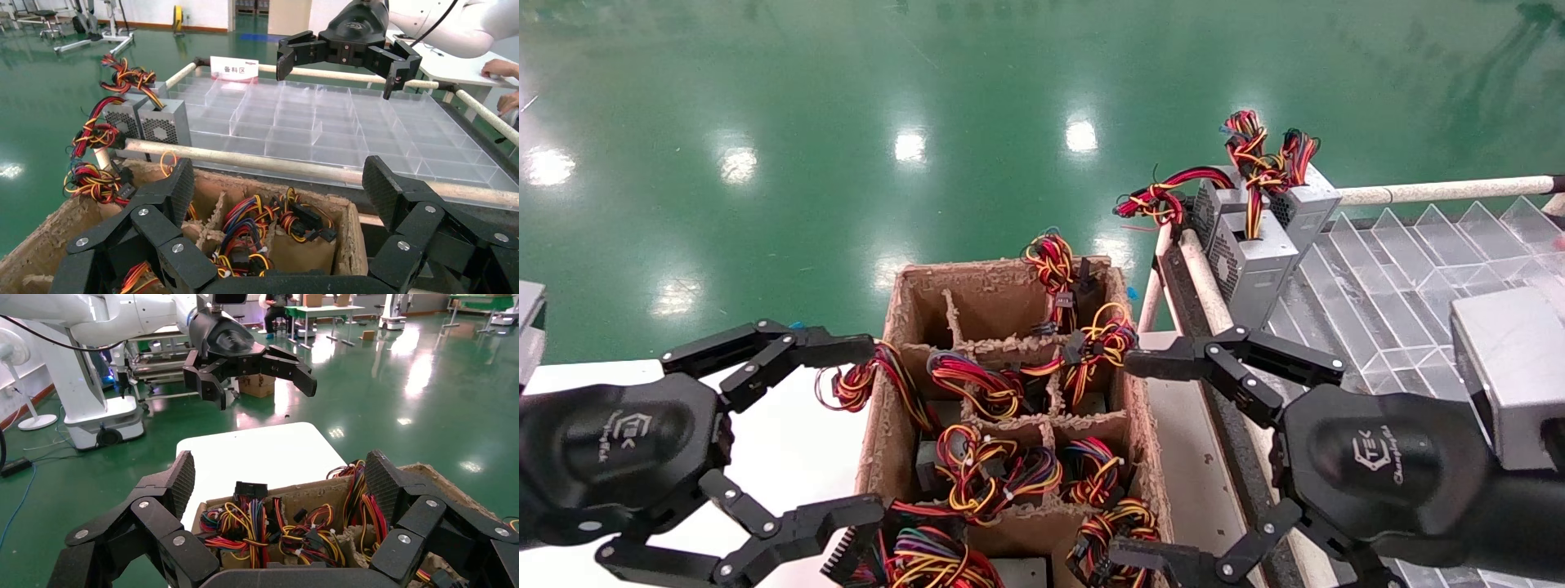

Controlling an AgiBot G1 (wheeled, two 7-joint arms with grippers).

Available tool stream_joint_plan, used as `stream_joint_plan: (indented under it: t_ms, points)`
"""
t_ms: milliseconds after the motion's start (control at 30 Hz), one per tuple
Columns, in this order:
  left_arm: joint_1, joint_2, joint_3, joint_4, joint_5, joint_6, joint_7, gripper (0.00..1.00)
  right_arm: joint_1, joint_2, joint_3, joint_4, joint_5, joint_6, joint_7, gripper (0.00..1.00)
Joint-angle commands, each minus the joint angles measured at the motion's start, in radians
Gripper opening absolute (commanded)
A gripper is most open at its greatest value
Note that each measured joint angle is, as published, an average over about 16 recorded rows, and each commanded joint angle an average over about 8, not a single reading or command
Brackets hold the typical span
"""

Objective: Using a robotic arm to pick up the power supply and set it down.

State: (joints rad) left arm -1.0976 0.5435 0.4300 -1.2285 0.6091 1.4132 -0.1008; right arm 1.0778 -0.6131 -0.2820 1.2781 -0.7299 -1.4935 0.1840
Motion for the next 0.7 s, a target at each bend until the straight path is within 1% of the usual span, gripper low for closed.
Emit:
stream_joint_plan:
  t_ms: [33,700]
  points:
    - [0.000,0.000,0.000,0.000,0.000,0.000,0.000,1.00,0.000,0.000,0.000,0.000,0.000,0.000,0.000,1.00]
    - [0.000,0.000,0.000,0.000,0.000,0.000,0.000,1.00,0.000,0.000,0.000,0.000,0.000,0.000,0.000,1.00]
